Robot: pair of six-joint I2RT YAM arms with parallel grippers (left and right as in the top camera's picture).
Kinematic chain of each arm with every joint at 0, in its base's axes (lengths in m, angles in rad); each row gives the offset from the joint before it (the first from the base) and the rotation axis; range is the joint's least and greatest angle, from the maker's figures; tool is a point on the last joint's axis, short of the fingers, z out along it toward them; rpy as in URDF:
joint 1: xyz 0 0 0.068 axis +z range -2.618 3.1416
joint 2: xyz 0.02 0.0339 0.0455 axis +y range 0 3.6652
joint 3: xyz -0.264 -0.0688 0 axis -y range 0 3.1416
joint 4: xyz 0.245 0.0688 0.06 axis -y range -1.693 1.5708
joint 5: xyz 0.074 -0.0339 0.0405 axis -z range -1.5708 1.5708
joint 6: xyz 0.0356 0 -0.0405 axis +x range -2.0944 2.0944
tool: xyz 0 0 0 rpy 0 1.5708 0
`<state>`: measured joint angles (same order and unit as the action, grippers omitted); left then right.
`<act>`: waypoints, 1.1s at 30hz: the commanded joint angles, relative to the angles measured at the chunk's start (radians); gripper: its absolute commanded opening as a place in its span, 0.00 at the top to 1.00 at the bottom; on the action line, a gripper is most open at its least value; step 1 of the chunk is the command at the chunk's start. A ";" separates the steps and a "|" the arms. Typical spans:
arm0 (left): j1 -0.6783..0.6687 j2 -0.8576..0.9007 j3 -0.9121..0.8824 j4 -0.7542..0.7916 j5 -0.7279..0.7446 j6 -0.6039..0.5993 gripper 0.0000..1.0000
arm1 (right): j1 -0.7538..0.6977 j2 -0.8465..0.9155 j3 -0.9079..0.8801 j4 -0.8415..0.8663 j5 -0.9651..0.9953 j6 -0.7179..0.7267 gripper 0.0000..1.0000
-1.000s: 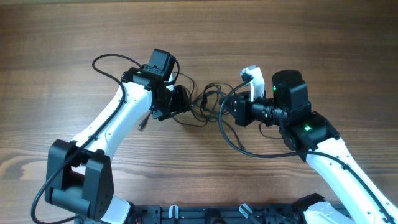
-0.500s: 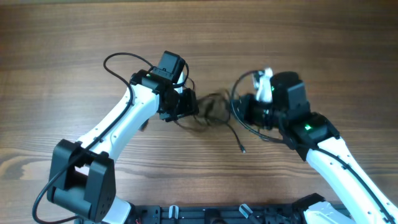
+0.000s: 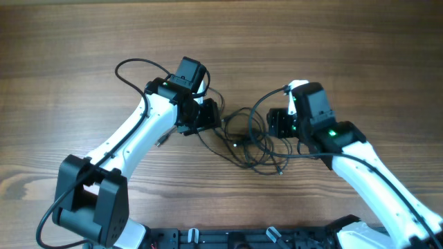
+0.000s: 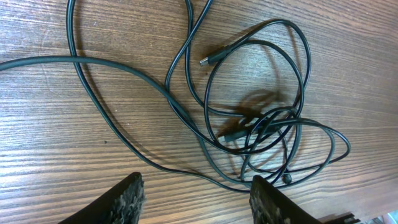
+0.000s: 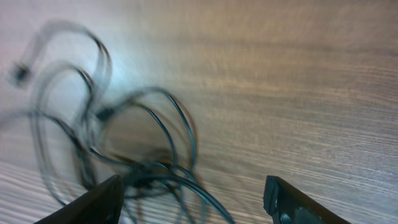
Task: Untangle cables
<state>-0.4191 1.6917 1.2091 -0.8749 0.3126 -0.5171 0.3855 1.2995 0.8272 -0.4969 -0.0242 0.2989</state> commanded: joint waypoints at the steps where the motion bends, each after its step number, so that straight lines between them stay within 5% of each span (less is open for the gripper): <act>1: -0.002 0.010 -0.001 -0.001 -0.003 0.016 0.43 | 0.000 0.136 0.003 -0.012 -0.064 -0.214 0.26; 4: -0.002 0.010 -0.001 -0.001 -0.003 0.016 0.43 | 0.000 0.235 0.003 -0.013 -0.069 -0.220 0.30; 7: -0.002 0.010 -0.001 -0.001 -0.003 0.016 0.43 | 0.000 0.335 0.003 -0.012 -0.133 -0.220 0.45; 10: -0.003 0.010 -0.001 -0.001 -0.003 0.015 0.42 | 0.000 0.359 0.003 -0.011 -0.147 -0.217 0.78; 13: -0.016 0.012 -0.002 -0.001 -0.003 0.015 0.42 | 0.000 0.359 0.003 -0.008 -0.147 -0.211 0.96; 18: -0.029 0.013 -0.111 0.071 0.002 -0.018 0.41 | 0.000 0.332 0.040 -0.005 -0.245 -0.131 0.96; 23: -0.029 0.013 -0.214 0.268 0.230 -0.025 0.36 | 0.000 0.230 0.059 0.052 -0.599 -0.138 0.96; 33: -0.029 0.013 -0.229 0.300 0.159 -0.041 0.37 | 0.000 0.188 0.059 0.175 -0.822 -0.088 0.96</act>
<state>-0.4461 1.6981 0.9897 -0.5892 0.4946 -0.5453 0.3855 1.5078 0.8612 -0.3466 -0.7254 0.2008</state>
